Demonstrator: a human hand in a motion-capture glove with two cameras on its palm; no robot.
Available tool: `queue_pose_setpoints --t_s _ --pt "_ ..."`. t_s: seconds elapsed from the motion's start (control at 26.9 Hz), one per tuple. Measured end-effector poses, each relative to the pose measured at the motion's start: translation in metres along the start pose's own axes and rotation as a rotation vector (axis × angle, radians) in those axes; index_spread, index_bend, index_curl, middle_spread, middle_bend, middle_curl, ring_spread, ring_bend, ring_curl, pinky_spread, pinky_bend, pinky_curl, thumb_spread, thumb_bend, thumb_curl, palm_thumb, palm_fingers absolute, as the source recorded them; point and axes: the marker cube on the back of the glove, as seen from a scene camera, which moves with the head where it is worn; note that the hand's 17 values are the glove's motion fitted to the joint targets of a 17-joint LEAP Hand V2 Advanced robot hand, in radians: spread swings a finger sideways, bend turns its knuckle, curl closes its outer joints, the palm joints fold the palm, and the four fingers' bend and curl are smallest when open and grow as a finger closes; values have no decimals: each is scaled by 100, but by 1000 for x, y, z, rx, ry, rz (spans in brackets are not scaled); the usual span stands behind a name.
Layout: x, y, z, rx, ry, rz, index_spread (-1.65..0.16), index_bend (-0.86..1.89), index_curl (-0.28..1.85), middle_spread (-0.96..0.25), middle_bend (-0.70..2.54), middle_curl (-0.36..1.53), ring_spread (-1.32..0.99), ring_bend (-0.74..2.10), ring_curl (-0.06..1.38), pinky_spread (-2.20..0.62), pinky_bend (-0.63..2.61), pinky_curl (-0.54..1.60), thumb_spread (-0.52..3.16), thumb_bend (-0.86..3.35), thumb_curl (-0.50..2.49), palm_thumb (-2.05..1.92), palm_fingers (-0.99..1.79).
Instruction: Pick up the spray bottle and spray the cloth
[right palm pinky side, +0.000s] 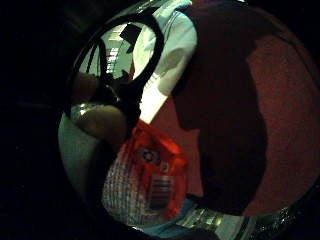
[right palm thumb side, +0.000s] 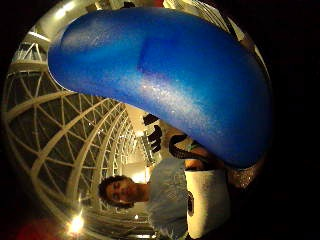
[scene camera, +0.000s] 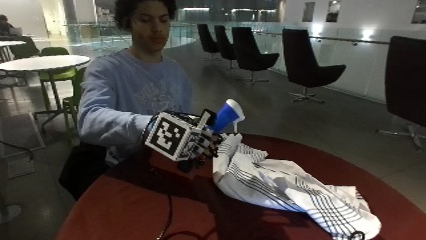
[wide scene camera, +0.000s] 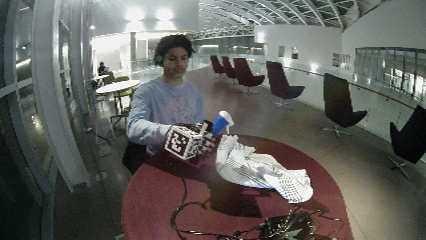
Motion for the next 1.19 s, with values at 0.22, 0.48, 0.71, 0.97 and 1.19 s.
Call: queue_pose_setpoints --t_s 0.22,0.48,0.71,0.97,1.19 --pt "-2 -17 -1 -72 8 102 -20 12 33 -6 31 45 -4 50 39 24 21 35 78 -3 58 90 109" --pt "-2 -21 8 -132 -14 118 -19 12 33 -6 30 46 -4 49 39 24 21 35 79 -3 59 90 109" --pt "1 -24 14 -125 -22 102 -18 12 33 -6 30 46 -4 49 39 24 20 36 80 -3 59 90 109" --pt "0 -26 16 -133 -88 98 -18 12 33 -6 30 47 -4 49 40 24 20 36 81 -3 59 89 109" --pt "-1 -27 18 -136 -97 104 -18 12 33 -6 30 47 -4 49 40 24 20 36 81 -3 60 89 109"
